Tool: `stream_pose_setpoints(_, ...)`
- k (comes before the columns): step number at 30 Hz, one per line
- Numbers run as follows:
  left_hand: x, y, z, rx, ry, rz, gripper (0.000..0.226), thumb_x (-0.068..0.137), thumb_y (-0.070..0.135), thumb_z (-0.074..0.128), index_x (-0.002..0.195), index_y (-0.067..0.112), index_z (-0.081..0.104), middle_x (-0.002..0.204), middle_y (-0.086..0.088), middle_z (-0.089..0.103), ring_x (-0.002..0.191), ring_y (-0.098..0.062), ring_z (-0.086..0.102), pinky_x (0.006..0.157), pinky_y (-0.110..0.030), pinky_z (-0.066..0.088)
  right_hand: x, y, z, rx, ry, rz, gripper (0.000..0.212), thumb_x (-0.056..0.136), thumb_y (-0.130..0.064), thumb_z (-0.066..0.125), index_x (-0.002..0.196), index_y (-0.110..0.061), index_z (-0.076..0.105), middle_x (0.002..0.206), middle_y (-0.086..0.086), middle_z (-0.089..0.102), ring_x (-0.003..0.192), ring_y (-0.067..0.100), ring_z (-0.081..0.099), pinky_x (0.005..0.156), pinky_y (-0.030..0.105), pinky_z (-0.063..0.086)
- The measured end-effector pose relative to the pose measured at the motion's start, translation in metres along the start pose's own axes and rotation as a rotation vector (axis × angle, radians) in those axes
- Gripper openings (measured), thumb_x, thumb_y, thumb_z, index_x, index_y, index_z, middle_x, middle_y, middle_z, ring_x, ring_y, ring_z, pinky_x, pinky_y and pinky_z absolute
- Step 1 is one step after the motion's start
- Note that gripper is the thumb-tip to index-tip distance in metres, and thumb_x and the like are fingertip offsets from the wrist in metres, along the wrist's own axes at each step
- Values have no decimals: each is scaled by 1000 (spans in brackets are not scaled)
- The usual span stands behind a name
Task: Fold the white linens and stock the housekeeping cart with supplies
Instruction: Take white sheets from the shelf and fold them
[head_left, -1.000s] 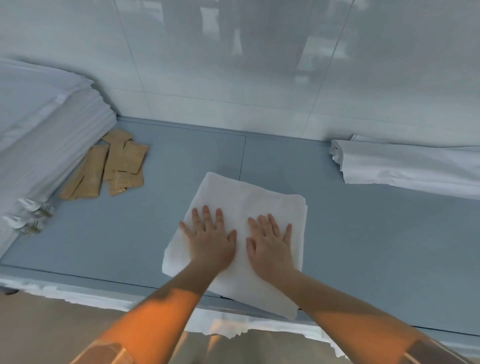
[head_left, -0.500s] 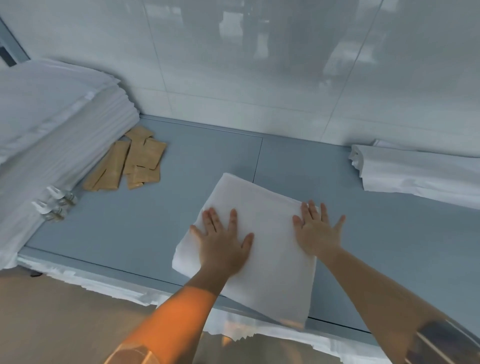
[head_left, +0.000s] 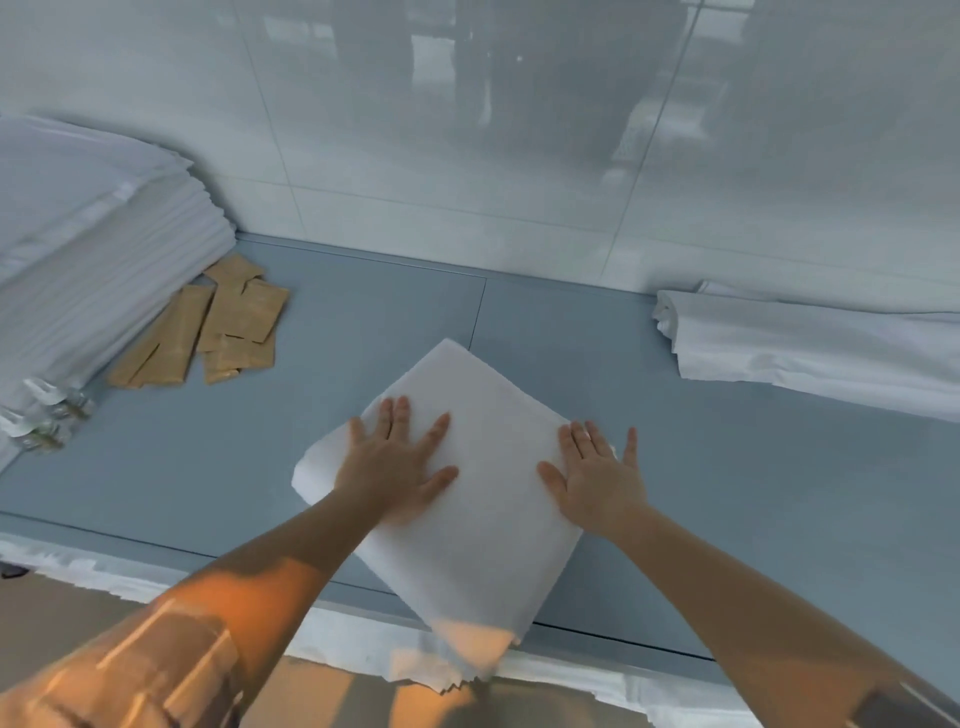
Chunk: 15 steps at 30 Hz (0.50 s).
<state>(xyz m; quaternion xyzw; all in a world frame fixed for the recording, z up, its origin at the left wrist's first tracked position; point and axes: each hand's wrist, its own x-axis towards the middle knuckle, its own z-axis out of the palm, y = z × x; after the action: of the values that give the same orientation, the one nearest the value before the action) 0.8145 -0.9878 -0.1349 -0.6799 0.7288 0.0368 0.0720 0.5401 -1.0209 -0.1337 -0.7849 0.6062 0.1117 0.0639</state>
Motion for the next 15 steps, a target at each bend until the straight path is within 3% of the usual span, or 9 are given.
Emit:
stream_pose_setpoints(2, 16, -15, -8, 54, -30, 125, 70, 76, 76, -10, 138, 50, -27, 159, -15, -8, 147, -30, -7, 111, -58, 5, -7, -14, -3, -2, 62, -86, 68, 98, -53, 18, 152, -11, 14, 161, 4, 8, 148, 18, -6, 110, 56, -19)
stream_pose_setpoints(5, 30, -23, -17, 126, -19, 171, 63, 87, 66, -3, 146, 47, -14, 161, -9, -4, 148, -23, -4, 115, -53, 4, -18, -42, -4, 144, 55, -282, 67, 95, -62, 21, 153, -31, 4, 161, -7, -8, 147, 16, -16, 113, 54, -16)
stream_pose_setpoints(7, 22, -12, -19, 70, 66, 25, 58, 96, 54, 13, 151, 37, 6, 161, -9, 4, 148, -22, -1, 115, -53, 2, -25, -58, -1, 178, -3, -259, 67, 92, -68, 14, 149, -43, -10, 157, -14, -20, 145, 16, -22, 114, 57, -14)
stream_pose_setpoints(10, -20, 20, -8, -192, 144, -287, 59, 96, 45, 30, 150, 22, 24, 159, -14, 8, 147, -28, -3, 114, -57, 4, -28, -74, 3, 179, -20, -143, 65, 94, -63, 11, 150, -39, -12, 157, -13, -23, 145, 22, -22, 112, 61, -14)
stream_pose_setpoints(13, -73, 55, 9, -340, 129, -402, 71, 89, 56, 13, 152, 23, 19, 161, -9, 0, 147, -27, -10, 112, -59, 8, -38, -101, 6, 222, 87, -167, 61, 99, -48, 18, 154, -25, 2, 160, -7, -11, 148, 26, -10, 112, 62, -9)
stream_pose_setpoints(15, -85, 65, 12, -348, 110, -409, 77, 85, 56, 2, 153, 23, 15, 161, -9, -1, 147, -28, -11, 113, -59, -1, -48, -116, 11, 198, 181, -249, 56, 98, -43, 22, 152, -28, 20, 160, -4, 8, 148, 26, 8, 114, 63, 4)
